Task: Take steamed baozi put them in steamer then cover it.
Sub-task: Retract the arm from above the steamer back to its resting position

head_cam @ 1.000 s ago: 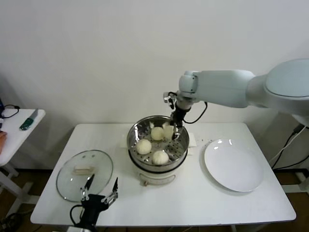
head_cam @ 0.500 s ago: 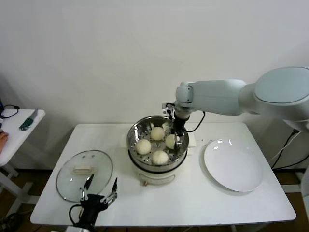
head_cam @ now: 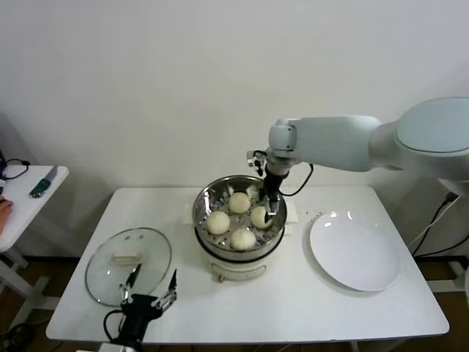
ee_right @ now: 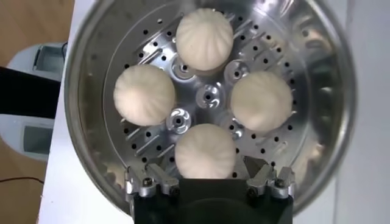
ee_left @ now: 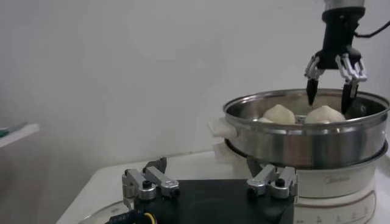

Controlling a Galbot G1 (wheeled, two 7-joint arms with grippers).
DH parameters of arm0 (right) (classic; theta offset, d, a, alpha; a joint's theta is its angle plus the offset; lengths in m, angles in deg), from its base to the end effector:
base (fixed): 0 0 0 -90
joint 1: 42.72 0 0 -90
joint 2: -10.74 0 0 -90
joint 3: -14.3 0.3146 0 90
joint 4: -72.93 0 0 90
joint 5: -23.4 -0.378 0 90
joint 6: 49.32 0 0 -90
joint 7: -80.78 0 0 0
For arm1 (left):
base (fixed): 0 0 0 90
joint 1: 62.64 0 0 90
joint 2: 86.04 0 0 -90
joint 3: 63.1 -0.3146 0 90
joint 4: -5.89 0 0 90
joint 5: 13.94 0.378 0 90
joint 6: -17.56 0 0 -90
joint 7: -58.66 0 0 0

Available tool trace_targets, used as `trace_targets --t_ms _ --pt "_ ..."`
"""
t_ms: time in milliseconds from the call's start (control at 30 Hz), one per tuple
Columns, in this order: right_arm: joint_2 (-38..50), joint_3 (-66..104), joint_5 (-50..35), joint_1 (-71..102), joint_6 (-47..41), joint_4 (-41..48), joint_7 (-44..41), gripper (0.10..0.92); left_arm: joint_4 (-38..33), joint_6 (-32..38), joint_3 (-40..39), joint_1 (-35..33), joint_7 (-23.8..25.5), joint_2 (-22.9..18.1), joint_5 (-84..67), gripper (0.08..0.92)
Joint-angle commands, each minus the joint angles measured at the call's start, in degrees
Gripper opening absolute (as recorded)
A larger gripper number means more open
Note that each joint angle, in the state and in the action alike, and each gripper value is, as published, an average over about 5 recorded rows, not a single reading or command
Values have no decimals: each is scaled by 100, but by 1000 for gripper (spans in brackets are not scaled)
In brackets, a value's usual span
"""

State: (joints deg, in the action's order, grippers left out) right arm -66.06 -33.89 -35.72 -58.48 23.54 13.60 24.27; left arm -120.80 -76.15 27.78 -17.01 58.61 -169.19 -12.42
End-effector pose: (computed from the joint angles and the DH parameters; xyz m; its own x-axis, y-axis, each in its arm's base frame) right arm 0.5889 0.0952 -0.0856 -0.0230 -0.1546 0.9877 -0.9954 -0.0882 -0.0370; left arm 0.1554 0.0152 -0.2745 -0.9788 0.0496 0.1988 0.0750 0.9897 0.1223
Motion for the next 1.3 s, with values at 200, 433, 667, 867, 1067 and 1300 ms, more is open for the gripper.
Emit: trace_targets --t_ms 200,433,667,867,1067,1300 --pt "2176 2387 660 442 650 -933 1314 823 55 208 108 94 -76 -34 634 823" --pt "3391 3806 260 1793 1737 -1720 3183 823 121 300 140 87 -67 -91 894 823" --pt "4404 6088 437 3895 2191 -2404 3893 823 102 339 163 36 -73 -185 1191 823" --pt "4794 8100 852 5931 2380 -2933 4261 823 52 311 230 93 -72 -196 1317 823" --pt "4572 10632 1355 8333 2251 -3457 4573 823 8 223 358 198 -49 -232 1553 823" --pt "3950 12843 1876 10389 2040 -3889 4614 823 3 338 466 281 372 -116 2296 823"
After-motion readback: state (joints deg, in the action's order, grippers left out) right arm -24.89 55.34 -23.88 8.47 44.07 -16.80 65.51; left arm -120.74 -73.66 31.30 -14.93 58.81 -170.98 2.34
